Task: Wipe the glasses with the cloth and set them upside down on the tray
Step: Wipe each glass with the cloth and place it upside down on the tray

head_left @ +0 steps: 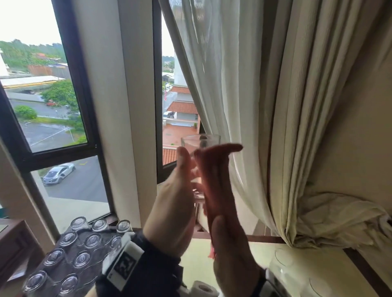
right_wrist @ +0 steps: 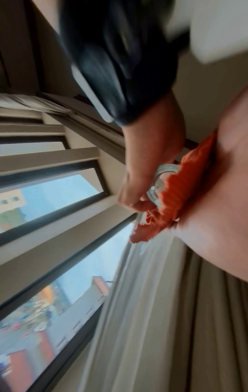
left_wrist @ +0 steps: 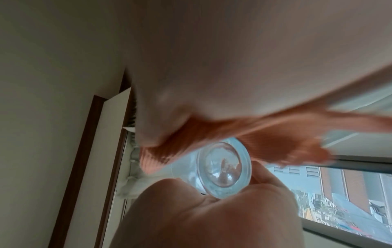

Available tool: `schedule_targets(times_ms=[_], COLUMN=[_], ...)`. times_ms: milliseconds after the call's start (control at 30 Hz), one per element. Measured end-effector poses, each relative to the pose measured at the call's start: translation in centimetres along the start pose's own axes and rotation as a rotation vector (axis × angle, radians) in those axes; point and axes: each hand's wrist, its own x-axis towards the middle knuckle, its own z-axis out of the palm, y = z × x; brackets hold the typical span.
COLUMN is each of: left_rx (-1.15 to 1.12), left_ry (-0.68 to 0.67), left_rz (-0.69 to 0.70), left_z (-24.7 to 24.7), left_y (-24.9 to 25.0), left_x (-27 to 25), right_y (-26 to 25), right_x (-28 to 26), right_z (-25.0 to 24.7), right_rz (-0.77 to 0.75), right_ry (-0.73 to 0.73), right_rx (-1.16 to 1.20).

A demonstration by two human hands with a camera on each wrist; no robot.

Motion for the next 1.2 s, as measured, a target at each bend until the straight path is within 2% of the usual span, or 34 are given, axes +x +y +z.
schedule_targets(times_ms=[67,133,233,333,467,567,600,633,700,767,833,867,967,1033,1100,1200], left_rx=[0.014,0.026,0.017,0.053,0.042,-0.018,-0.01,0.01,0.064,0.071,0.103,0.123,0.223,0.253,0.346,0.563], left_ry=[0.018,-0.005,-0.081,-0.099,-0.026,0.041,0.029,0.001,-0.052,-0.071,-0.054,-0.042,-0.046,-0.056,-0.042,0.005], left_rz=[0.014,0.025,-0.017,-0.017,-0.063,-0.111,-0.11,-0.115,-0.124,-0.107,-0.053,-0.021,0.029,0.049,0.085,0.136], left_z=[-0.7,-1.1,0.0,1.4,1.9,1.5,1.2,0.8,0.2,-0.3,-0.4,-0.4,-1.0,-1.3,-1.6,-2.4], left_y=[0.8,0.6,-0.7,-1.4,-1.6,-0.5,0.3,1.1,2.0,2.1,1.6,1.2,0.2,-0.4,-0.7,-0.7], left_x=[0.4,0.2,-0.8,-1.9,-2.0,-1.2,-1.1,-1.0,-0.8,-0.5,0.0,0.3,0.3,0.0,-0.6,-1.0], right_y=[0.1,1.1,1.2,0.4,-1.3,-1.5,-0.7,0.6,1.6,1.6,1.7,2.1,2.9,2.6,2.5,1.9], right_x=[-1.4,-1.6,0.4,2.4,3.0,1.5,0.3,-0.9,-2.7,-3.8,-4.1,-3.7,-2.4,-1.5,-0.6,0.0], right_z=[0.6,0.4,-0.8,-2.5,-2.7,-1.6,-1.2,-1.0,-0.2,0.6,0.9,1.0,0.8,0.5,-0.8,-2.5], right_rz=[0.185,0.254,0.36,0.44,0.341,-0.046,-0.126,-0.13,0.02,0.32,0.583,0.66,0.735,0.728,0.713,0.618], right_ry=[-0.025,0.049,0.034,0.151,0.104,-0.012,-0.061,-0.088,-0.011,0.157,0.223,0.243,0.322,0.463,0.509,0.507], right_rx=[0.076,0.16,0.281,0.411,0.324,0.101,0.006,-0.046,0.014,0.197,0.287,0.333,0.577,0.713,0.862,0.855])
